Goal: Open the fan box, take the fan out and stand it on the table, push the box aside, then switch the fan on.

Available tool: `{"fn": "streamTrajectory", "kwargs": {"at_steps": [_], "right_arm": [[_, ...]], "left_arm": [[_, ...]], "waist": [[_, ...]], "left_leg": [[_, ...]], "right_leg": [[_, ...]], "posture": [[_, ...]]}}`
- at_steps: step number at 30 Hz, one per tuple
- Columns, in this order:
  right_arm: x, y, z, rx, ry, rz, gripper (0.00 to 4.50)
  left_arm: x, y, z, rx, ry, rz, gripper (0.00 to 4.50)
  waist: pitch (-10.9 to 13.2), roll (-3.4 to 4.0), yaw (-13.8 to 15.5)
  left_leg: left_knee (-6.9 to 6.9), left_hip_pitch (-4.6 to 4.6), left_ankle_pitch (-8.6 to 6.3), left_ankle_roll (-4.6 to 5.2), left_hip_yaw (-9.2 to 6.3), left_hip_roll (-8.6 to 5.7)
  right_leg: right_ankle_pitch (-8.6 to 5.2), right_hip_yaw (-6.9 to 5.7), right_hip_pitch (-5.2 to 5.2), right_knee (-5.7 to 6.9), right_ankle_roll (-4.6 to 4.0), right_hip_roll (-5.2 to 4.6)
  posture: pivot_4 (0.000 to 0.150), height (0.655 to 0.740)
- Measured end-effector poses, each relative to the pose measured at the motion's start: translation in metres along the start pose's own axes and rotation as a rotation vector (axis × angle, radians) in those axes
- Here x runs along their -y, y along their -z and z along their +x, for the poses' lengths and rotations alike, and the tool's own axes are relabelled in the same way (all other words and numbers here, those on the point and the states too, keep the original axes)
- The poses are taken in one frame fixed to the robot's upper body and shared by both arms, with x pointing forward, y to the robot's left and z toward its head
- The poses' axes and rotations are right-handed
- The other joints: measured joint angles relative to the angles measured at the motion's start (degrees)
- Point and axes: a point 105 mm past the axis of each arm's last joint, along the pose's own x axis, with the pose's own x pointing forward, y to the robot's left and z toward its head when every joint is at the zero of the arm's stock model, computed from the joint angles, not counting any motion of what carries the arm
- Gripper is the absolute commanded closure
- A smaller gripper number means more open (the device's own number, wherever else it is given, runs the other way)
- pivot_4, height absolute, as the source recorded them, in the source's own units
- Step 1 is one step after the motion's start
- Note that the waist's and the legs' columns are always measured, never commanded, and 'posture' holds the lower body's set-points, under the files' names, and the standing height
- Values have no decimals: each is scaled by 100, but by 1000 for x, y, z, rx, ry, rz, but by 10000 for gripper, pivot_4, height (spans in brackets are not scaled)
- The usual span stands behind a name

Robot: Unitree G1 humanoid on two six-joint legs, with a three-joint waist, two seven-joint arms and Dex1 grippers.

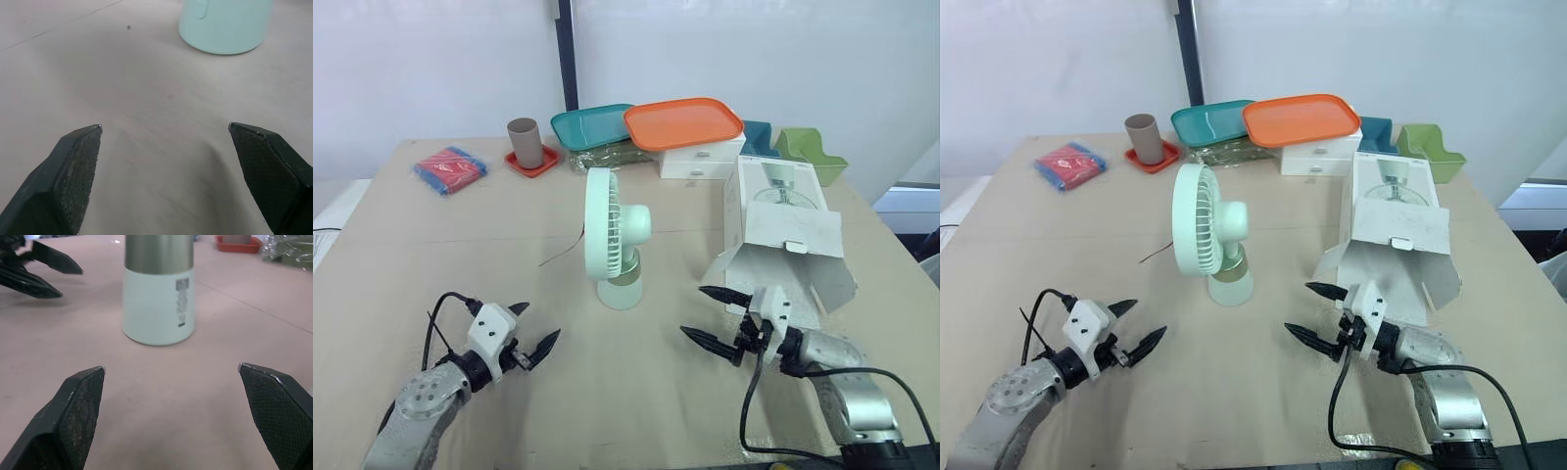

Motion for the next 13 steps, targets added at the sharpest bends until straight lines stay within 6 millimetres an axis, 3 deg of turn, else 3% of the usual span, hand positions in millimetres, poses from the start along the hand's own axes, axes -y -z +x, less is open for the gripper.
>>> {"fn": "streamTrajectory", "kwargs": {"at_steps": [5, 13], "right_arm": [[-5, 10, 0, -11, -2, 11, 0], [-9, 24, -11, -39, 60, 92, 0]], "left_arm": [[-5, 11, 2, -27, -51, -6, 570], [-5, 9, 5, -24, -46, -28, 570]], "waist": [[0, 1, 0], [-1, 0, 8]], "left_leg": [[0, 0, 0, 0, 0, 0], [0, 0, -1, 1, -1, -1]], "right_leg": [[0, 2, 0, 0, 0, 1], [-1, 4, 2, 0, 3, 0]], "posture": [[1500, 7400], [1500, 7400]]}}
